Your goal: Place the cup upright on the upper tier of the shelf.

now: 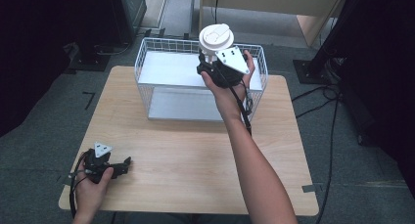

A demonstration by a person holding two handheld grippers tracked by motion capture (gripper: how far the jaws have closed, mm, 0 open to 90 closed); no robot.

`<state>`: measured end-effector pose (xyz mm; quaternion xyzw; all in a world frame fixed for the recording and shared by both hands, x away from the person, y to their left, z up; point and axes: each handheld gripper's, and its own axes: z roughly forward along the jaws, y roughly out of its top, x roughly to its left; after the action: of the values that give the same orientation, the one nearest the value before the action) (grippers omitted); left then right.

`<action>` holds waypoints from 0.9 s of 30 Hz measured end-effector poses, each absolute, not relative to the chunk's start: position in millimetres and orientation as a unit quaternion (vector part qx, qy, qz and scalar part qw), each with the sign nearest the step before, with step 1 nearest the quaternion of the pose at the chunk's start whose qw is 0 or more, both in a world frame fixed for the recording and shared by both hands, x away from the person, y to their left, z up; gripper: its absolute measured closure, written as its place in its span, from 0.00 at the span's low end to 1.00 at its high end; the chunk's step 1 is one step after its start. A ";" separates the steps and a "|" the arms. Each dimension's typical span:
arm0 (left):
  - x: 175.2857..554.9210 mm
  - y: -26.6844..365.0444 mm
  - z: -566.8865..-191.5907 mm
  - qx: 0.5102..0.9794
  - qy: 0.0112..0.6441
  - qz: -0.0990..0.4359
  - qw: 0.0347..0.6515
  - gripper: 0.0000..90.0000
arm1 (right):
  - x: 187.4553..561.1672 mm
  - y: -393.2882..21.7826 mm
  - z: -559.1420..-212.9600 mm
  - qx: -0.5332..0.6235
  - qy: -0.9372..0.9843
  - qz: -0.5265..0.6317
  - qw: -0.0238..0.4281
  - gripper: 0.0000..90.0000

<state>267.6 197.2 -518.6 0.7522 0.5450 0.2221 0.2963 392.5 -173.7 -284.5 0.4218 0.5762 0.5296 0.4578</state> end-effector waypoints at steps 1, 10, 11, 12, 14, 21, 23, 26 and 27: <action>267.6 197.2 -518.5 0.752 0.545 0.222 0.296 0.02 | 396.2 -173.4 -284.7 0.424 0.578 0.527 0.457 0.18; 267.6 197.3 -518.5 0.752 0.545 0.222 0.296 0.02 | 421.9 -170.0 -287.2 0.438 0.583 0.520 0.445 0.18; 267.6 197.3 -518.5 0.752 0.545 0.222 0.296 0.02 | 423.9 -169.4 -287.1 0.439 0.582 0.523 0.442 0.18; 267.6 197.3 -518.4 0.753 0.545 0.222 0.296 0.02 | 425.8 -168.7 -286.6 0.443 0.581 0.523 0.439 0.18; 267.6 197.2 -518.6 0.752 0.545 0.222 0.296 0.02 | 430.6 -167.5 -285.5 0.448 0.578 0.523 0.437 0.18; 267.6 197.2 -518.6 0.752 0.545 0.222 0.296 0.02 | 444.4 -165.4 -286.6 0.462 0.573 0.525 0.428 0.18; 267.6 197.2 -518.6 0.752 0.545 0.223 0.296 0.02 | 447.1 -165.6 -289.7 0.465 0.573 0.526 0.423 0.18; 267.6 197.3 -518.5 0.752 0.545 0.222 0.296 0.02 | 448.4 -167.4 -291.7 0.471 0.564 0.536 0.414 0.18; 267.6 197.3 -518.5 0.752 0.545 0.222 0.296 0.02 | 448.3 -167.4 -292.0 0.470 0.565 0.537 0.415 0.18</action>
<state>267.6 197.3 -518.5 0.7523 0.5450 0.2221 0.2963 448.3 -167.4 -292.0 0.4695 0.5649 0.5370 0.4148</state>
